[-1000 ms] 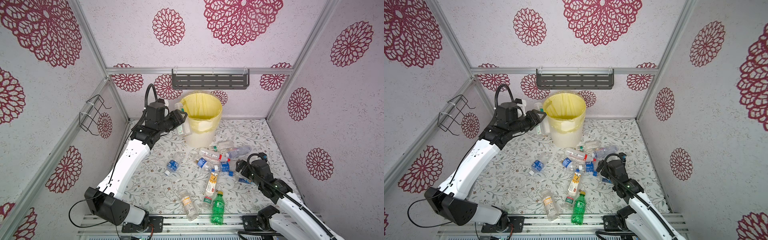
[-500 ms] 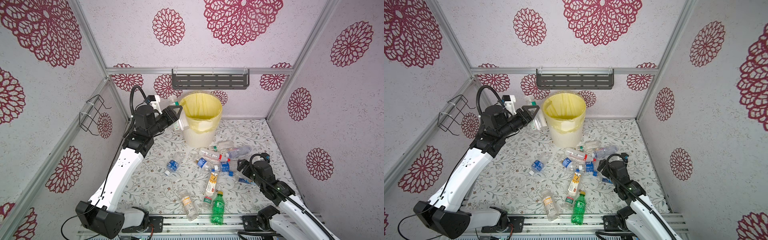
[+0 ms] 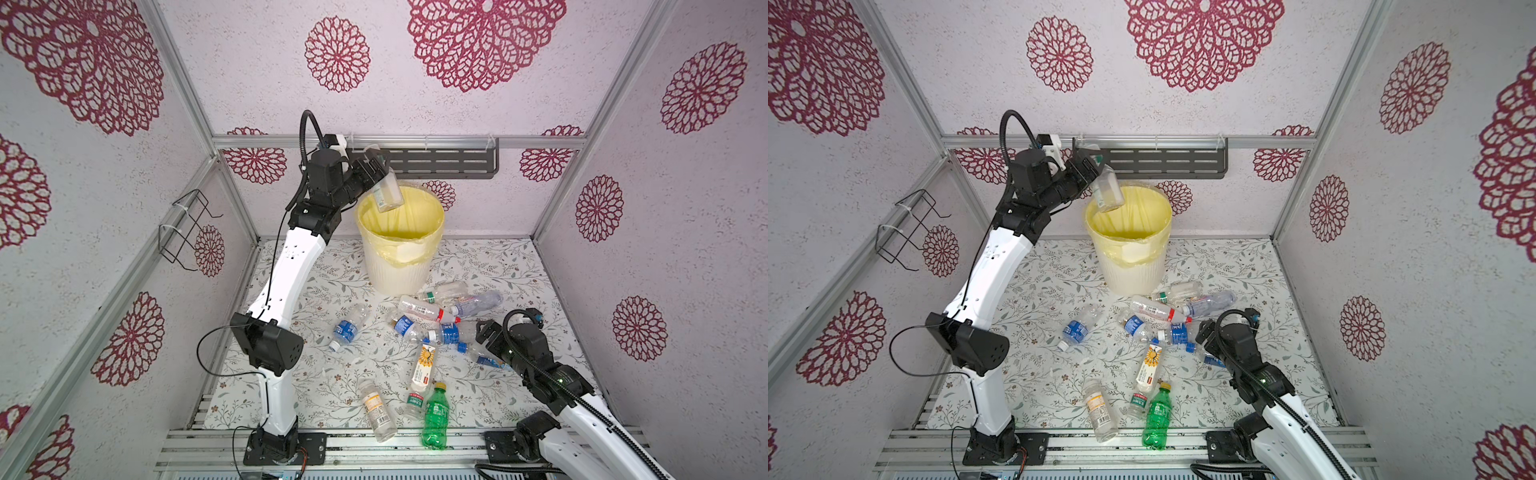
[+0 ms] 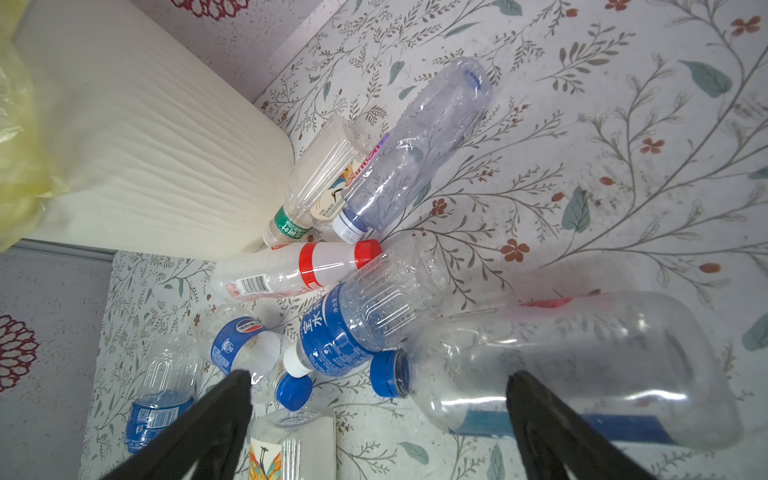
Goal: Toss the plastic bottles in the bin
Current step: 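Open the left gripper above the bin to drop the clear bottle, then withdraw the left gripper from the bin while the right gripper moves toward the robot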
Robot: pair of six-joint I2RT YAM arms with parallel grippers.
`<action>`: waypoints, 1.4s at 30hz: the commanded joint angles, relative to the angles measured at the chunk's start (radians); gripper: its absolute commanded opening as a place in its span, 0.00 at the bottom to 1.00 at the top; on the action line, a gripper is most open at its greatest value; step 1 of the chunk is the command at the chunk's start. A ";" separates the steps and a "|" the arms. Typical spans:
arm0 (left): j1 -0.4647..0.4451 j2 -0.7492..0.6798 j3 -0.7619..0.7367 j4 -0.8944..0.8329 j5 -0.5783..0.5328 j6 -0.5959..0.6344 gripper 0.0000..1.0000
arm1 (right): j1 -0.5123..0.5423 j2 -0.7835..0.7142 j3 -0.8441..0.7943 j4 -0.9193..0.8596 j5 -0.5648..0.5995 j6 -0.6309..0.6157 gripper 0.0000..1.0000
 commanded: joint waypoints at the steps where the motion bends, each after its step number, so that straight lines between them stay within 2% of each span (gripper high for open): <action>1: -0.009 -0.008 0.081 -0.069 0.032 0.017 0.97 | 0.001 -0.021 0.064 -0.041 -0.011 0.021 0.99; 8: -0.009 -0.179 0.007 -0.083 0.039 0.082 0.97 | 0.001 -0.021 0.054 -0.052 -0.029 0.013 0.99; 16: -0.003 -0.427 -0.307 -0.111 -0.044 0.138 0.97 | 0.002 -0.065 0.047 -0.080 0.011 0.027 0.99; 22: 0.014 -0.563 -0.534 -0.089 -0.066 0.145 0.97 | 0.002 -0.028 0.081 -0.129 0.009 0.021 0.99; 26: 0.024 -0.648 -0.736 -0.004 -0.060 0.106 0.97 | 0.003 0.036 0.124 -0.265 0.064 0.082 0.99; 29: 0.037 -0.695 -0.847 0.038 -0.059 0.086 0.97 | 0.003 0.057 0.137 -0.318 0.065 0.092 0.99; 33: 0.048 -0.732 -0.920 0.027 -0.052 0.092 0.97 | 0.005 0.046 0.132 -0.352 0.054 0.117 0.99; 42: 0.063 -0.821 -1.097 0.025 -0.050 0.081 0.97 | 0.032 0.052 0.089 -0.315 -0.032 0.139 0.99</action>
